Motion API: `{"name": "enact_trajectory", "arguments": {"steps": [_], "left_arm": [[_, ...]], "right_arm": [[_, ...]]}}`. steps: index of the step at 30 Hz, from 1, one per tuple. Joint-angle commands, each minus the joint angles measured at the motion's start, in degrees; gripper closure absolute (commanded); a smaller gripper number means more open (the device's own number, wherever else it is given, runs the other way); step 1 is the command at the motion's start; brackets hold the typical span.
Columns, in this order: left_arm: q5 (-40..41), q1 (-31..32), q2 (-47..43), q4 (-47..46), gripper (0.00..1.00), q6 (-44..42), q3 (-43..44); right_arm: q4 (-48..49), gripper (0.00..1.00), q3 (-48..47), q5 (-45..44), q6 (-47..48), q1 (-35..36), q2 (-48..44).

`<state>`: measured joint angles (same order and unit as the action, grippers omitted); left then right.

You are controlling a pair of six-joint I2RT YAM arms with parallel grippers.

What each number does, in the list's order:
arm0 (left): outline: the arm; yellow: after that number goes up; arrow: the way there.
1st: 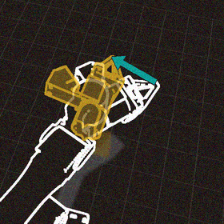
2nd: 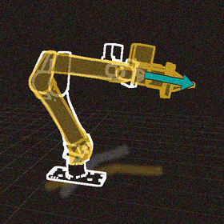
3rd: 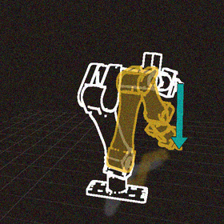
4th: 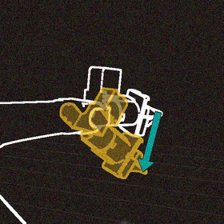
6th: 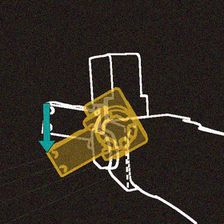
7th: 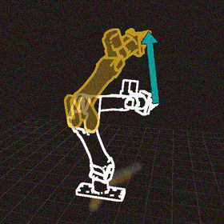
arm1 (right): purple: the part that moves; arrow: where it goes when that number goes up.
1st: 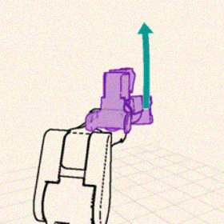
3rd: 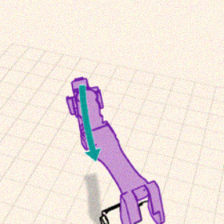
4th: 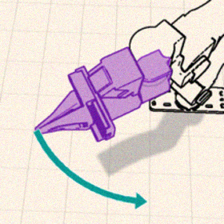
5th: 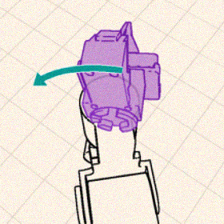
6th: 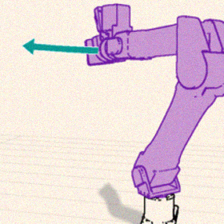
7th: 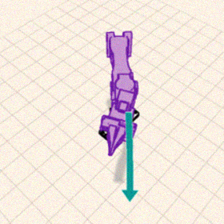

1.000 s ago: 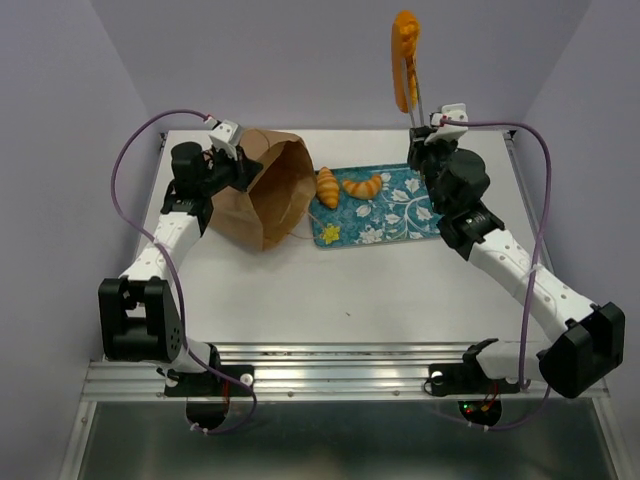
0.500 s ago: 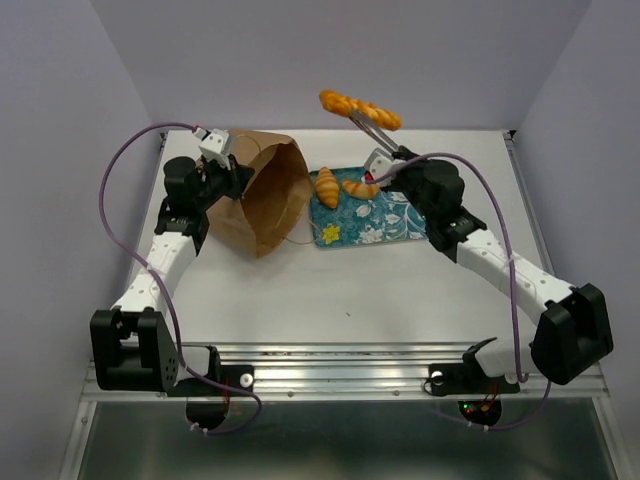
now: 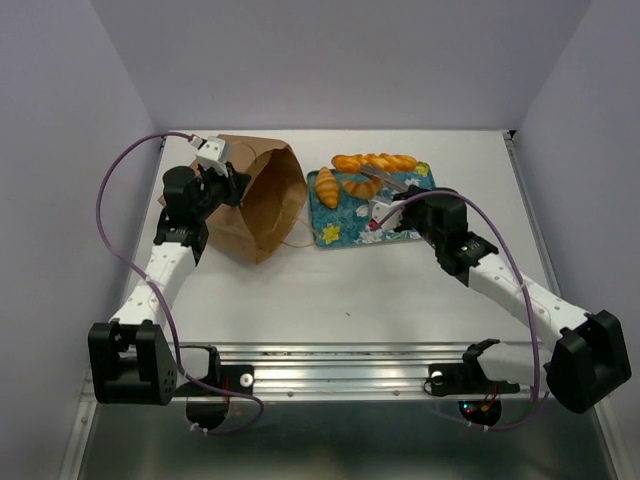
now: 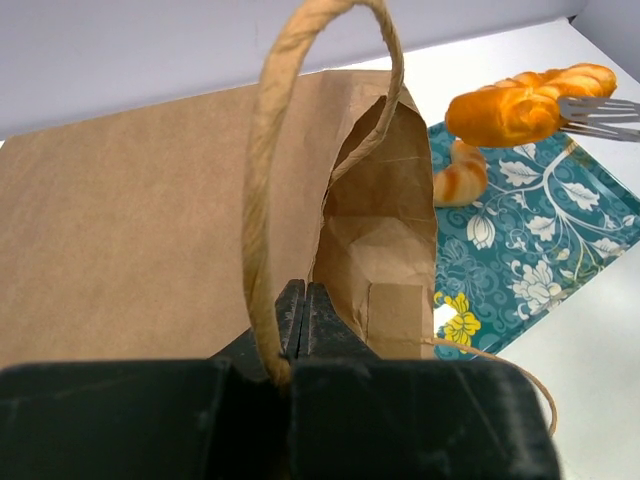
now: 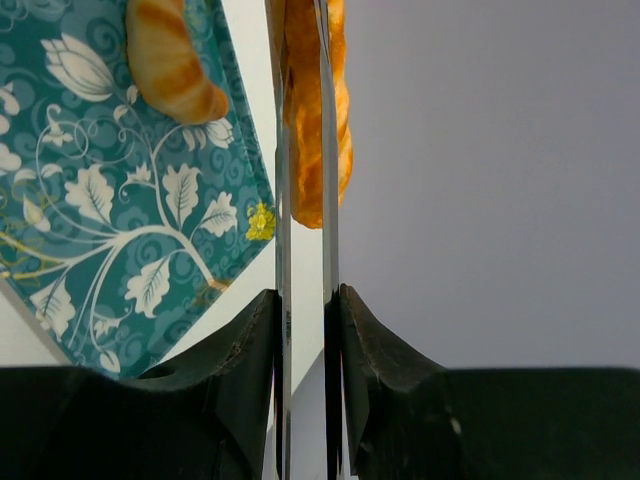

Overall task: Take the fake bread out of the paper bag
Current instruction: Place the fake bread in the container.

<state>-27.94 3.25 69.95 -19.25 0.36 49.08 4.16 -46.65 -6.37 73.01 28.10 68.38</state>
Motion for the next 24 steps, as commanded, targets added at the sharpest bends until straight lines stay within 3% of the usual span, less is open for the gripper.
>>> {"name": "enact_trajectory", "arguments": {"steps": [1, 11, 24], "left_arm": [[0.3, -0.2, -2.5, -3.5, 1.00, 0.5, -0.1], [-0.9, 0.1, -0.3, -4.6, 1.00, 1.0, -0.2], [-1.7, 0.7, 0.2, -4.4, 1.00, -0.1, 0.8]], "right_arm": [[-2.6, 0.99, 0.1, -2.4, 3.6, -0.2, -3.3], [-7.5, 0.99, 4.1, -6.0, 4.4, -0.2, -4.7], [-6.6, 0.99, 6.7, -6.0, 4.9, -0.2, -1.8]]}}
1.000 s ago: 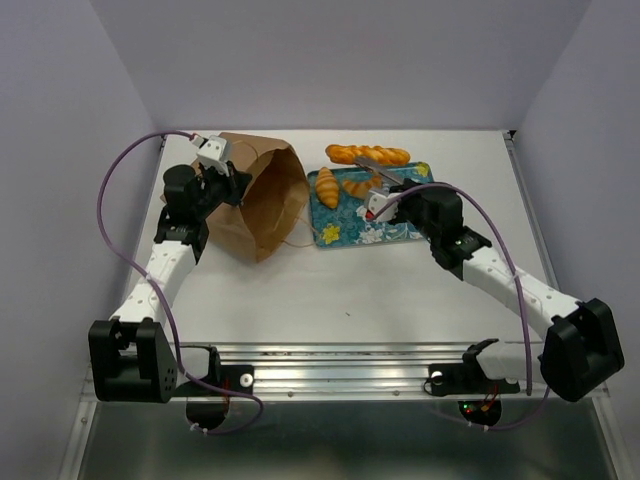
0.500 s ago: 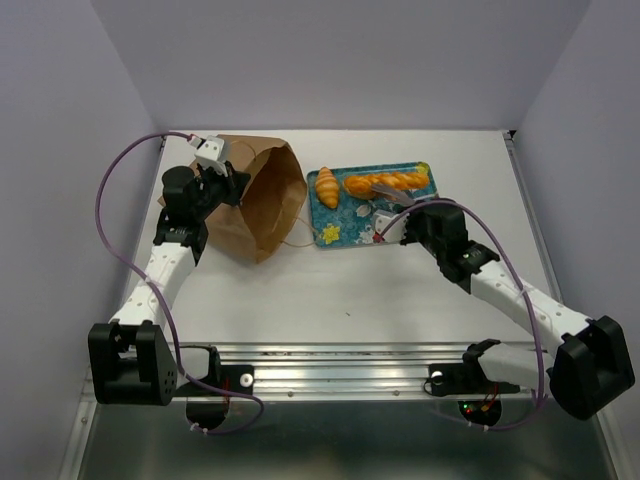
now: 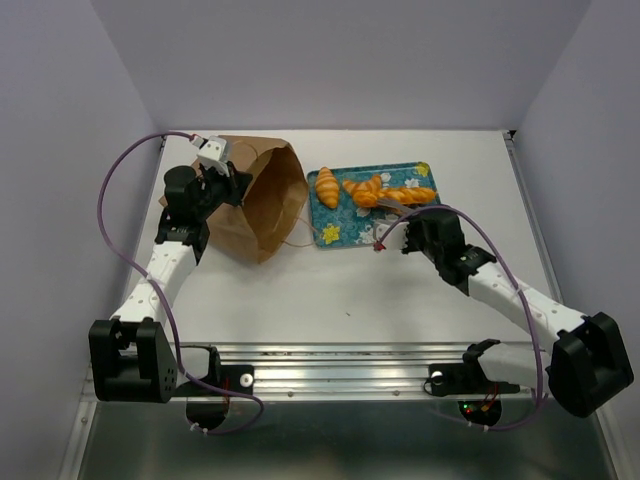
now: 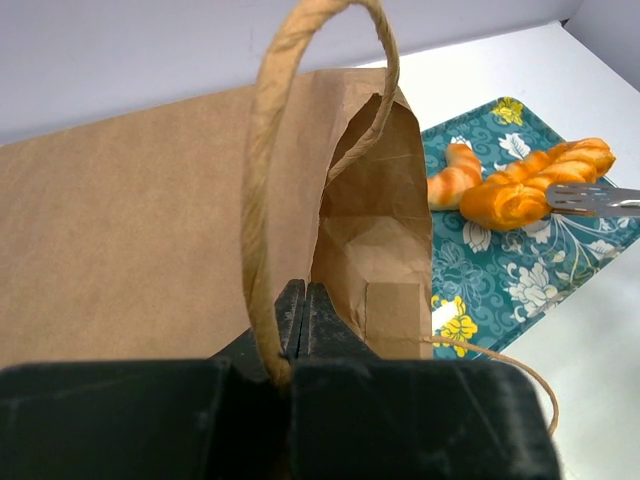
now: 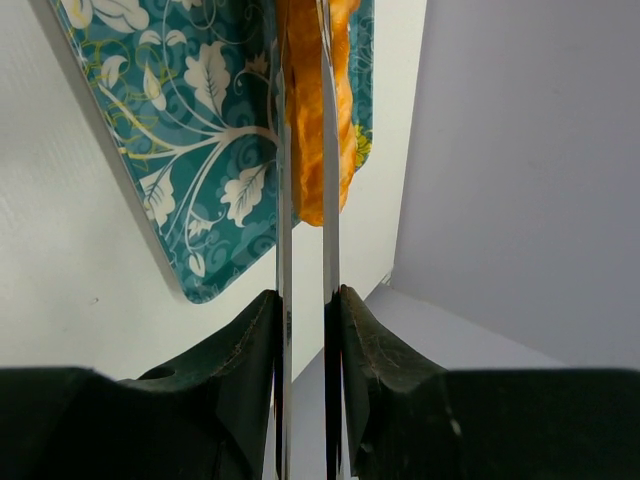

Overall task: Take the fake bread out of the paper bag
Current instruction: Place the fake bread in the container.

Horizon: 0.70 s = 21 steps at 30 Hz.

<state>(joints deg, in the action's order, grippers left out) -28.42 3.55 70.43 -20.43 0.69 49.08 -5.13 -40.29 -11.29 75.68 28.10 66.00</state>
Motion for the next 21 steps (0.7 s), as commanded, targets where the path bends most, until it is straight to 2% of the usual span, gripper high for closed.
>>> {"name": "enact_trajectory", "arguments": {"steps": [1, 8, 13, 18, 21], "left_arm": [[-1.2, 0.4, -0.3, -3.2, 1.00, -0.3, 0.8], [-1.2, 0.4, 0.2, -2.5, 1.00, -0.4, 1.2], [-0.4, 0.4, -0.2, -2.1, 1.00, -0.4, 1.3], [-0.4, 0.5, -1.2, -1.5, 1.00, -0.4, 1.5], [-0.1, 0.5, -1.4, -1.2, 1.00, -0.4, 1.5]], "right_arm": [[2.7, 0.99, 0.6, -0.8, 2.2, -0.2, 0.6], [-6.1, 0.99, -1.3, 5.7, -0.3, -0.2, 0.2], [-7.4, 0.99, 0.0, 7.3, -0.6, -0.2, -0.7], [-9.8, 0.88, 0.0, 8.6, -1.2, -0.2, -0.9], [-11.8, 0.77, -1.1, 10.1, -1.7, -0.2, -1.1]]}}
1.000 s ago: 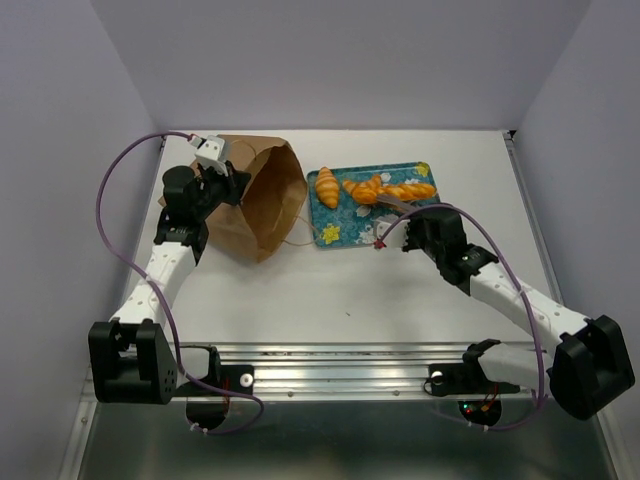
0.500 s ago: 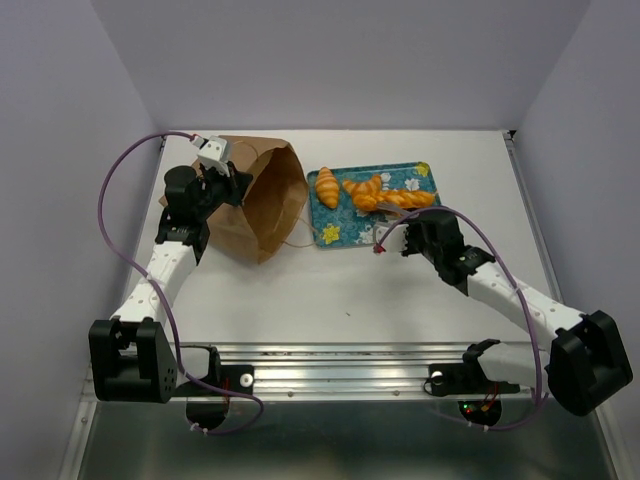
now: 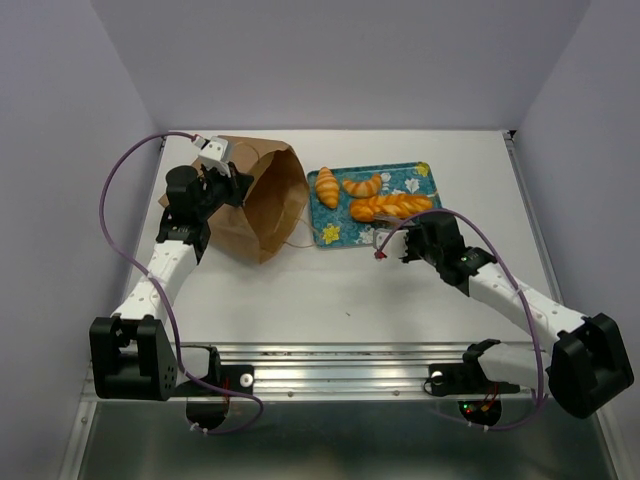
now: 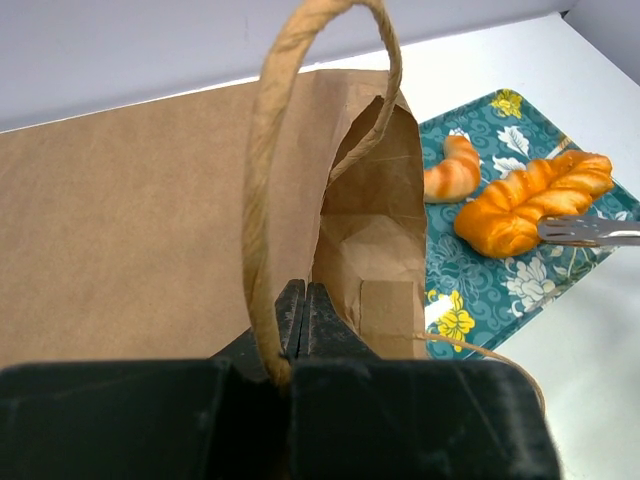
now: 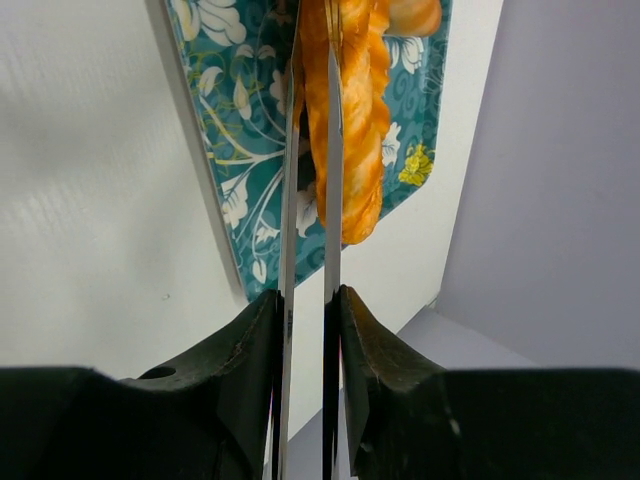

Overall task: Take the fake bread out of the paper bag
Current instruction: Place the fake bread in the container.

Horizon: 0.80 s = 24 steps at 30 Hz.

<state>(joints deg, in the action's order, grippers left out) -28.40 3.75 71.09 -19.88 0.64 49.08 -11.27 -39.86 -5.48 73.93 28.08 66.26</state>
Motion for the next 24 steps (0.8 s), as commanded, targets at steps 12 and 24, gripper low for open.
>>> {"name": "enact_trajectory", "arguments": {"steps": [12, 24], "left_arm": [[-3.1, 0.4, -1.9, 0.5, 1.00, -3.9, 1.4], [-18.2, 3.7, -0.9, 9.4, 1.00, -19.5, 3.3]], "right_arm": [[-9.5, 0.56, -3.3, 4.7, -0.1, -0.2, -1.7], [-14.9, 0.55, -9.4, 10.1, -3.0, -0.2, -2.4]]}}
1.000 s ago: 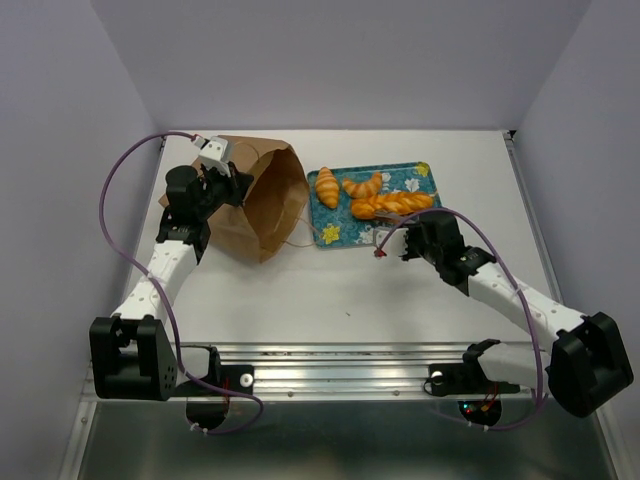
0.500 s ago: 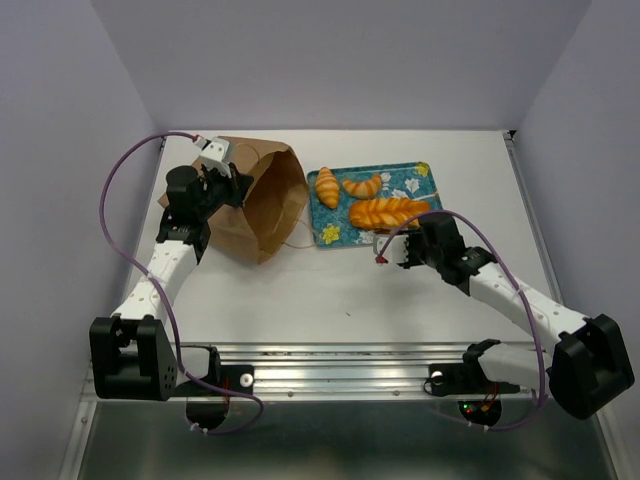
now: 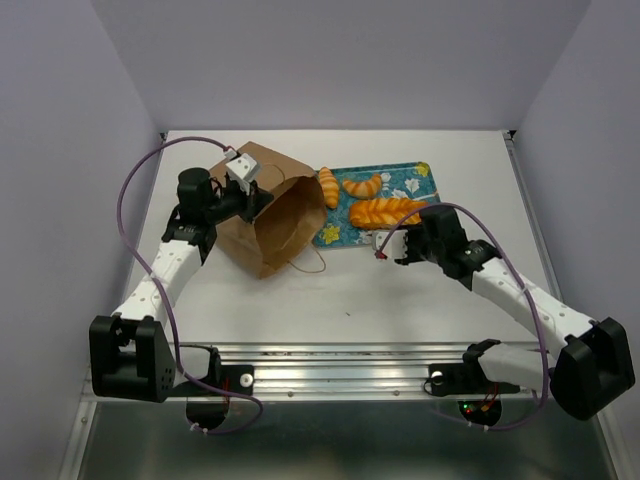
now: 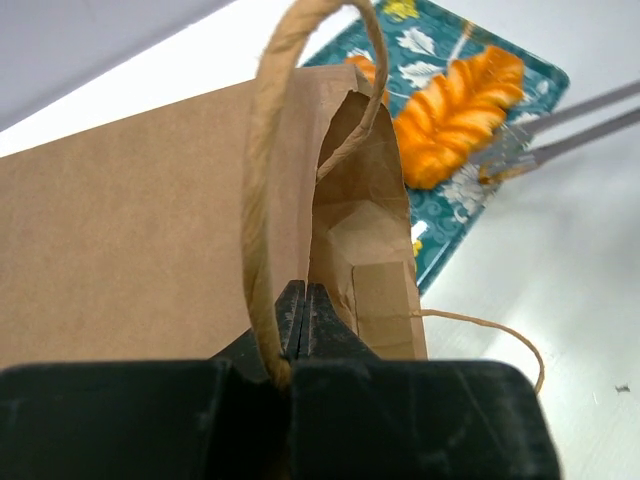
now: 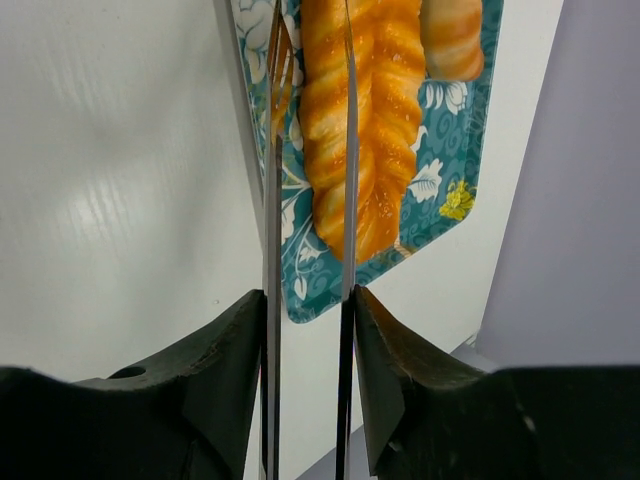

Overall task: Take the fake bread out of the paper bag
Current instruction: Place the fake bread in the container, then take out the fake bread from the paper bag.

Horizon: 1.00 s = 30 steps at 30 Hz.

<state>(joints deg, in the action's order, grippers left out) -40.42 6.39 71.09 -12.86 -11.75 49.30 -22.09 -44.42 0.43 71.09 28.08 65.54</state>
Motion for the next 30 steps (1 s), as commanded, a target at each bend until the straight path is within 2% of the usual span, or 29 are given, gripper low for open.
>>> {"name": "enact_trajectory", "arguments": {"steps": [1, 9, 11, 18, 24, 30], "left_arm": [[-6.8, 1.1, -0.6, 3.1, 1.00, -9.1, 3.3], [-6.6, 1.2, 1.2, 9.5, 1.00, -15.3, 5.8], [-5.9, 1.2, 1.1, 11.1, 1.00, -16.3, 6.2], [-5.5, 1.2, -1.8, 14.4, 1.00, -20.2, 5.5], [-5.8, 1.2, -3.7, 13.3, 1.00, -20.0, 3.5], [-4.7, 1.2, -1.9, 11.3, 1.00, -17.1, 4.2]], "right_arm": [[-4.7, 0.55, -5.3, 4.8, -0.4, -0.2, -1.9], [-3.5, 0.60, -7.7, 8.5, -4.8, -0.2, -2.3], [-0.2, 0.64, -8.4, 8.3, -8.0, -0.2, -2.4], [13.4, 0.64, -12.3, 2.1, -19.3, -0.2, 0.8], [23.8, 0.64, -18.8, -5.7, -32.0, -1.4, 5.6], [28.3, 0.64, -30.2, -8.0, -51.3, -6.4, 13.3]]}}
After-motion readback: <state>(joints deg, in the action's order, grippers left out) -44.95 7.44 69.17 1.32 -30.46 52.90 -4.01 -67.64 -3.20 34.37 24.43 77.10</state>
